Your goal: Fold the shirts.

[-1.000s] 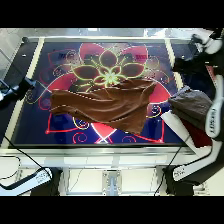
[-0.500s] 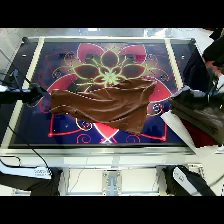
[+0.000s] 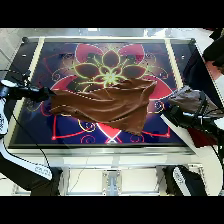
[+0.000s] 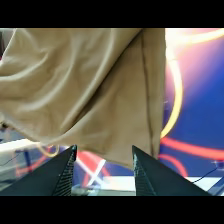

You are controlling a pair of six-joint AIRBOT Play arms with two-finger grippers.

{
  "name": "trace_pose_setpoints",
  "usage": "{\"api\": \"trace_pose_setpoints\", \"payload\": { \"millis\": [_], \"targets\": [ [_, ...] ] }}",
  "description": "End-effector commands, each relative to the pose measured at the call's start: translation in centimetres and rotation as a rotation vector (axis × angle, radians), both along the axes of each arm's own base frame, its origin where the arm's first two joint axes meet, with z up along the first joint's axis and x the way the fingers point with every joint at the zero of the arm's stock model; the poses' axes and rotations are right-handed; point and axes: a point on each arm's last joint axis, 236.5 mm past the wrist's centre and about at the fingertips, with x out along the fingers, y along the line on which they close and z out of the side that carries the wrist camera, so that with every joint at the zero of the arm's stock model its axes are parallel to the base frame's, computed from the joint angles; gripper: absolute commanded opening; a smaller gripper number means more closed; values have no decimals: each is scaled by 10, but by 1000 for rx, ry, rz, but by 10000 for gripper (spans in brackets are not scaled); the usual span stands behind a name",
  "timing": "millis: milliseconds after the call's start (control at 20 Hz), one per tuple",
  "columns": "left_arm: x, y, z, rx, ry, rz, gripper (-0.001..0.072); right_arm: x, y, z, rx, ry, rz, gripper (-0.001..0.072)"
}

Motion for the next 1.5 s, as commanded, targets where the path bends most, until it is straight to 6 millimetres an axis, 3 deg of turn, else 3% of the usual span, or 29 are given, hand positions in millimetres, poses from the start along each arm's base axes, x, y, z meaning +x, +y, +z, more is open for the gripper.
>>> {"api": "trace_pose_setpoints", "payload": {
  "millis": [0, 100, 150, 250, 350, 450, 550, 800, 1000, 1200, 1250, 1300, 1350, 1400, 1450],
  "targets": [
    [-14, -14, -15, -48, 64, -68, 601, -7, 9, 0, 33, 17, 23, 387],
    [-22, -23, -14, -66, 83, -109, 182, -7, 9, 0, 33, 17, 23, 387],
    [-21, -25, -11, -70, 78, -111, 89, -7, 9, 0, 33, 17, 22, 386],
    [-17, -27, 0, -76, 50, -107, 13, -11, 9, -4, 48, 52, 4, 362],
    [-14, -27, 16, -65, 18, -106, 13, -29, 16, -35, 73, 196, -41, 346],
    [-12, -26, 33, -48, -15, -107, 13, -57, 48, -76, 139, 338, -37, 350],
    [-13, -27, 48, -35, -42, -113, 13, -78, 73, -112, 212, 436, -99, 490],
    [-12, -28, 73, -12, -90, -119, 13, -71, 102, -132, 262, 418, -147, 488],
    [-18, -32, 76, -23, -78, -136, 14, -43, 96, -157, 329, 461, -359, 485],
    [-18, -32, 76, -23, -78, -137, 13, -26, 96, -167, 314, 487, -381, 472],
    [-18, -32, 76, -23, -78, -137, 13, -20, 97, -168, 311, 492, -379, 424],
    [-18, -32, 76, -23, -78, -137, 13, -14, 101, -167, 309, 495, -359, 281],
    [-19, -32, 76, -26, -74, -140, 13, -9, 108, -162, 293, 470, -290, 80],
    [-21, -34, 76, -32, -67, -147, 14, -3, 117, -152, 269, 416, -184, 16],
    [-24, -36, 76, -40, -59, -156, 13, 4, 124, -137, 241, 334, -75, 15]
  ]
}}
